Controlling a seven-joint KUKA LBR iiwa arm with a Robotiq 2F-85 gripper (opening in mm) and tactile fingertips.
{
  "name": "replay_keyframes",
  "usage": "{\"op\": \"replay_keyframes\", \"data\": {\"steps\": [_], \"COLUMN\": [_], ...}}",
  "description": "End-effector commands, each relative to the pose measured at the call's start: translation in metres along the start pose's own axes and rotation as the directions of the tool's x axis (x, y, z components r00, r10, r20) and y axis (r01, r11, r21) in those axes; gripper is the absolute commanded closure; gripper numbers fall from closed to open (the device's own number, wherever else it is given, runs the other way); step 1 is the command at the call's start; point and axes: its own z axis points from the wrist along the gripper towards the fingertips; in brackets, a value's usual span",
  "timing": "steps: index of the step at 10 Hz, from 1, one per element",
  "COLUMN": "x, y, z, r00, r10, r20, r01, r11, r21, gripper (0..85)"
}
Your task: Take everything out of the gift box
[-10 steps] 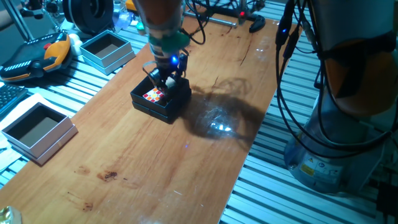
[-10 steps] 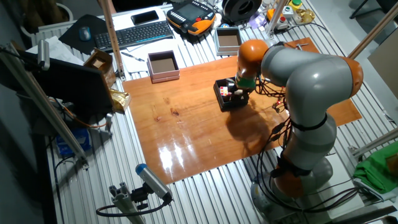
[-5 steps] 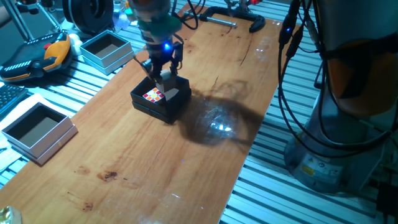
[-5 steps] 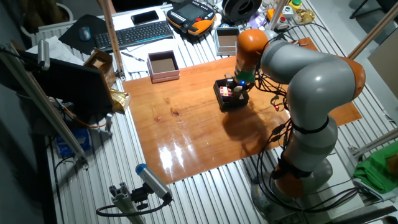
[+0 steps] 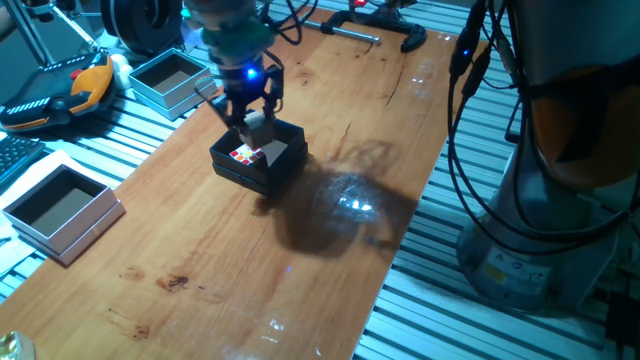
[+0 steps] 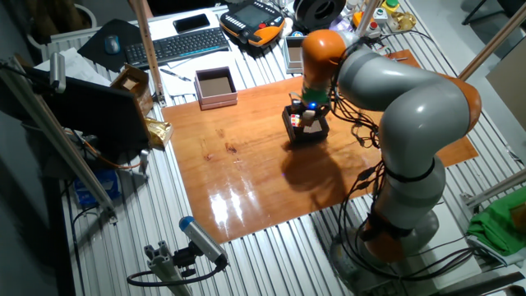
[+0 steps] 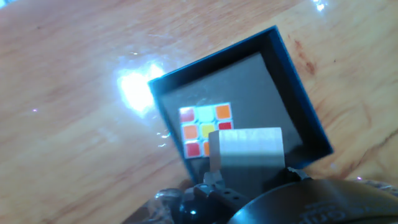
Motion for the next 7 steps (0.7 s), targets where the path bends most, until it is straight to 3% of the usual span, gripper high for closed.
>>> {"op": "replay_keyframes", "data": {"steps": [1,3,7], "x": [0.0043,0.0122,0.0104], "y": [0.0056,0.0137,0.0151], "z": [-0.004,-0.0095,-0.0065], "r00": [1.0,0.999,1.0], "r10": [0.012,0.028,0.009], "r20": [-0.009,-0.029,-0.018], "r01": [-0.012,-0.028,-0.008], "r11": [1.0,1.0,1.0], "r21": [-0.004,0.001,0.014], "gripper": [48.7,55.7,54.3]}}
